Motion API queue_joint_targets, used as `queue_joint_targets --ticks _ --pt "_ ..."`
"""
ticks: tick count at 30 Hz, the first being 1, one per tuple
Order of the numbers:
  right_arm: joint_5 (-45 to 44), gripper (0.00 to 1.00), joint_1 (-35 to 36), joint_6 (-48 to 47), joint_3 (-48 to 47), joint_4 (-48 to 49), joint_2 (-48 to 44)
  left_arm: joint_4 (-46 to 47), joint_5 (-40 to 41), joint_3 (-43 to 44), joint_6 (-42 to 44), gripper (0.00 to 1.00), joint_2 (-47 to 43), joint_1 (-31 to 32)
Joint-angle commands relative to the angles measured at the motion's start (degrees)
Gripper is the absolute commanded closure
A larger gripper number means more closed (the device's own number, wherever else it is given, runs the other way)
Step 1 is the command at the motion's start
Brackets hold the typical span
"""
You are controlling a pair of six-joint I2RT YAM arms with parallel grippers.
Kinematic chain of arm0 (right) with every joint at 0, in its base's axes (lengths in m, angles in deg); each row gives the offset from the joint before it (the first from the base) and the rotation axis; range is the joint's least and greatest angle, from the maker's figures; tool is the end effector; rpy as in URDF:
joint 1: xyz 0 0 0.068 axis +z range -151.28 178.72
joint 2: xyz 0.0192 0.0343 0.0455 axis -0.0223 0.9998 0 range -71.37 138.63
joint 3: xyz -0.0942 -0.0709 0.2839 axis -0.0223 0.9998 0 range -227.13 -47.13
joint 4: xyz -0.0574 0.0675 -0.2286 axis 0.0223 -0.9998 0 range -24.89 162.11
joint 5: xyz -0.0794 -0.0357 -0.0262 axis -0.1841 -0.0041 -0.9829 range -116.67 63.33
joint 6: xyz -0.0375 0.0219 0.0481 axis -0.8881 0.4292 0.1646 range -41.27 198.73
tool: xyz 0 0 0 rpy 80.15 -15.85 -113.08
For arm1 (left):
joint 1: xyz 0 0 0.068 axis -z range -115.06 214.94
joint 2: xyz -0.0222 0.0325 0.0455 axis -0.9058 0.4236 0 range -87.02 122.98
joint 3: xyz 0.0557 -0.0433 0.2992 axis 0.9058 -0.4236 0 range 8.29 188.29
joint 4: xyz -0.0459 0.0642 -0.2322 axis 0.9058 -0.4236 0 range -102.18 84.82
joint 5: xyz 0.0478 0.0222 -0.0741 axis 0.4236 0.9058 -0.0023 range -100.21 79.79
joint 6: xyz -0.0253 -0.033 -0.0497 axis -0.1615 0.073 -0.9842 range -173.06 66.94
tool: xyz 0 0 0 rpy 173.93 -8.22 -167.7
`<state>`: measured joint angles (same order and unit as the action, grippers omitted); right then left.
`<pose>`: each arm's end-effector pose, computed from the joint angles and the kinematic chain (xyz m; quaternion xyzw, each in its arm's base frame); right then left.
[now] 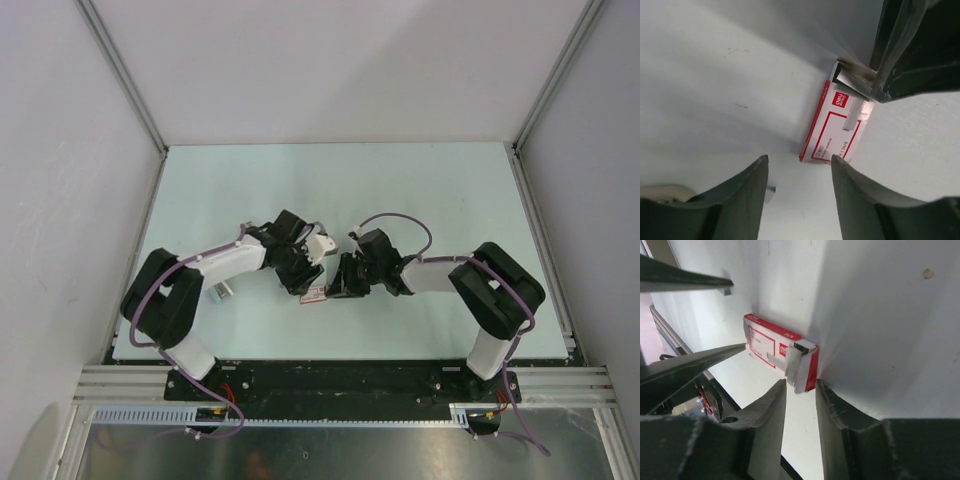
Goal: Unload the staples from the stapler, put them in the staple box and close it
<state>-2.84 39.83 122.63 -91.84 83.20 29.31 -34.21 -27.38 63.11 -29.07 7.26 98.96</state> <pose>0.2411 0.2374 0.1681 -0.0572 0.9053 0.3942 0.1479 0.2412 -0.1809 0.2002 0.4954 0.8361 -0.1623 0.1710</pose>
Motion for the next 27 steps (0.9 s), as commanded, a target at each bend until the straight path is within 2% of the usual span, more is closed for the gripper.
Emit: queue_joint_targets --ticks 1,2,3,4,6,12,14,19,27 --pt "-4.23 0.6 1.2 -1.82 -1.48 -6.0 -3.36 -1.51 1.37 5.19 -0.92 0.38 -7.12 0.34" --pt "-4.63 0.57 1.27 -2.03 -1.63 -6.74 -4.08 -2.41 1.53 5.9 -1.34 0.35 -7.99 0.34" --pt "-5.05 0.54 1.31 -2.22 -1.84 -7.51 -4.75 -3.25 1.53 6.47 -1.59 0.18 -8.81 0.34" --pt "-5.56 0.51 1.33 -2.41 -2.03 -8.29 -5.43 -4.12 1.48 6.89 -1.93 0.09 -9.62 0.34" --pt "-6.79 0.43 1.28 -2.94 -2.55 -10.0 -6.73 -5.35 1.07 7.51 -2.63 0.03 -11.0 0.23" --pt "-12.78 0.16 0.94 -6.82 -5.43 -20.05 -12.97 -6.87 0.64 10.27 -5.64 0.01 -14.87 0.15" --pt "-15.69 0.05 1.16 -9.14 -7.18 -22.84 -15.89 -7.1 0.89 12.22 -7.01 0.01 -15.34 -0.12" --pt "-20.96 0.01 1.54 -13.42 -13.95 -29.58 -19.27 -7.09 0.67 17.22 -10.24 0.01 -14.2 -0.69" --pt "-23.48 0.01 2.8 -16.5 -21.4 -32.4 -19.74 -6.92 0.26 21.23 -13.7 0.01 -11.45 -0.54"
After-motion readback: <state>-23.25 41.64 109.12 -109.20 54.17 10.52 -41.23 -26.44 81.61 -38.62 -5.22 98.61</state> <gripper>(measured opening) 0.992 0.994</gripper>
